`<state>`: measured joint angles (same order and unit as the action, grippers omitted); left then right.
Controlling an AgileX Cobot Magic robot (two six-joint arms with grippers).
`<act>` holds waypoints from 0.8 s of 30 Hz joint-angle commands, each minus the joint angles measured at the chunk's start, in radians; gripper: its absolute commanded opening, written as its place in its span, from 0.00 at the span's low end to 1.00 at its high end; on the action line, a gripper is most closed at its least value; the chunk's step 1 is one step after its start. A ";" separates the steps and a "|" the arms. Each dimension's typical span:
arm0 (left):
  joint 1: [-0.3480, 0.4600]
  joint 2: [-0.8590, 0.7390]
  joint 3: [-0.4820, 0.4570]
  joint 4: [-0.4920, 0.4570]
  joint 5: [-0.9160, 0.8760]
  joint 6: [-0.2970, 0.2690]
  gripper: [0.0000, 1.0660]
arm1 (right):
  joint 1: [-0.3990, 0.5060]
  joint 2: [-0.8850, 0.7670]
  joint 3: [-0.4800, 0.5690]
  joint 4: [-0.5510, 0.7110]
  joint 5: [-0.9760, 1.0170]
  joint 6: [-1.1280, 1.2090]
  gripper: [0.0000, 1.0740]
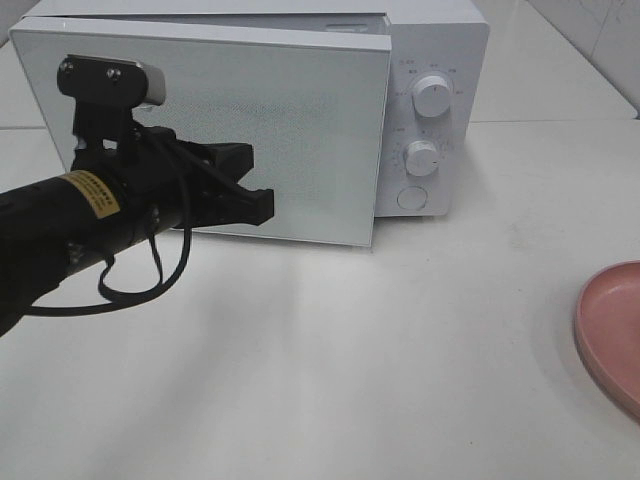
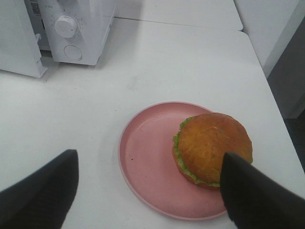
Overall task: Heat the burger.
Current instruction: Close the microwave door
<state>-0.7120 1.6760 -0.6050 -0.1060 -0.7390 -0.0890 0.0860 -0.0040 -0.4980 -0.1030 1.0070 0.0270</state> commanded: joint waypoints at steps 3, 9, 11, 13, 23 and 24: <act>-0.023 0.068 -0.107 -0.033 -0.003 0.004 0.00 | -0.004 -0.028 -0.003 -0.004 -0.014 -0.005 0.70; -0.023 0.110 -0.186 -0.035 0.037 0.003 0.00 | -0.004 -0.028 -0.003 -0.004 -0.014 -0.005 0.70; -0.023 0.131 -0.225 -0.035 0.045 0.003 0.00 | -0.004 -0.028 -0.003 -0.004 -0.014 -0.005 0.70; -0.023 0.139 -0.237 -0.035 0.045 0.003 0.00 | -0.004 -0.028 -0.003 -0.004 -0.014 -0.005 0.70; -0.023 0.220 -0.372 -0.035 0.098 0.003 0.00 | -0.004 -0.028 -0.003 -0.004 -0.014 -0.005 0.70; -0.023 0.228 -0.385 -0.035 0.097 0.003 0.00 | -0.004 -0.028 -0.003 -0.004 -0.014 -0.005 0.70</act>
<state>-0.7300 1.9040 -0.9800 -0.1360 -0.6390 -0.0890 0.0860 -0.0040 -0.4980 -0.1030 1.0070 0.0270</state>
